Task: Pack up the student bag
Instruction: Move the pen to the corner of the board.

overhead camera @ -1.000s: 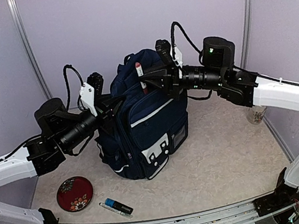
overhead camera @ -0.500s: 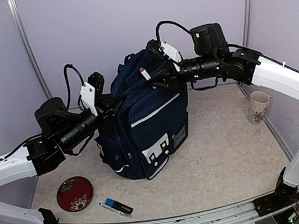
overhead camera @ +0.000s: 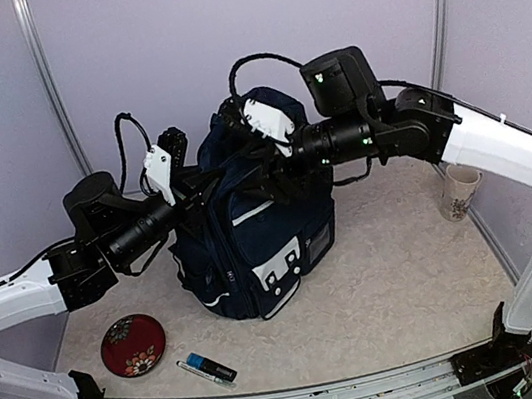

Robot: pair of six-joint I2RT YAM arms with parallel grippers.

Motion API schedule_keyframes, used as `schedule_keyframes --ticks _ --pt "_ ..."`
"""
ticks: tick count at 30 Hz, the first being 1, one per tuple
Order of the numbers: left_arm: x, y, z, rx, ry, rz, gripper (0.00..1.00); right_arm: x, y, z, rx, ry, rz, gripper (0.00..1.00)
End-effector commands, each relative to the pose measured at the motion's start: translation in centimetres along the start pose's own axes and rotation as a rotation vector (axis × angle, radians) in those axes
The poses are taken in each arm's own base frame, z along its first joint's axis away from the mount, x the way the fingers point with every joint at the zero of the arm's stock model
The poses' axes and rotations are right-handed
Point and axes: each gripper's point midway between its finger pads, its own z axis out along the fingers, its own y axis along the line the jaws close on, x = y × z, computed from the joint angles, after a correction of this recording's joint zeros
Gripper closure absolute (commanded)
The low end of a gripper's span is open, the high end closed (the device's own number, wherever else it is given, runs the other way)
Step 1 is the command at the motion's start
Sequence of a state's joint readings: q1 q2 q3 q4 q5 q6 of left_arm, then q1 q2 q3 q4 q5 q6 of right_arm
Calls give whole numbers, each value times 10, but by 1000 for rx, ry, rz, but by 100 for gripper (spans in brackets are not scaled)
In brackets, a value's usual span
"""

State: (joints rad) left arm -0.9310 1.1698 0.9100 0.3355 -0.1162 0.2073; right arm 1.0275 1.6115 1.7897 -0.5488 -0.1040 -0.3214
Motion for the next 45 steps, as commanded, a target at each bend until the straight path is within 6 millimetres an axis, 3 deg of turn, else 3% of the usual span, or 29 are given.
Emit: schedule_keyframes --ticks 1,9,12,18,24,28,38,41,45 --pt "-30 12 1 -39 -77 2 100 -13 75 6 -160 -70 6 37" --pt "-22 30 -4 -92 -42 -24 100 60 208 71 -349 55 64 53" --pt "-22 32 -7 -95 -47 -28 100 90 231 106 -375 132 150 56" --pt "-19 34 -13 -97 -41 -29 100 156 254 174 -292 369 180 45" --pt "-16 32 -11 -85 -31 -26 100 202 262 201 -230 504 214 50" --pt "-14 30 -10 -74 -28 -27 100 221 265 207 -211 550 213 58" --pt "-13 30 -10 -78 -25 -27 100 272 267 199 -168 707 171 58" --pt "-12 31 -10 -82 -23 -25 100 282 259 191 -134 747 162 74" --pt "-12 31 -10 -84 -24 -25 100 290 251 175 -116 774 162 87"
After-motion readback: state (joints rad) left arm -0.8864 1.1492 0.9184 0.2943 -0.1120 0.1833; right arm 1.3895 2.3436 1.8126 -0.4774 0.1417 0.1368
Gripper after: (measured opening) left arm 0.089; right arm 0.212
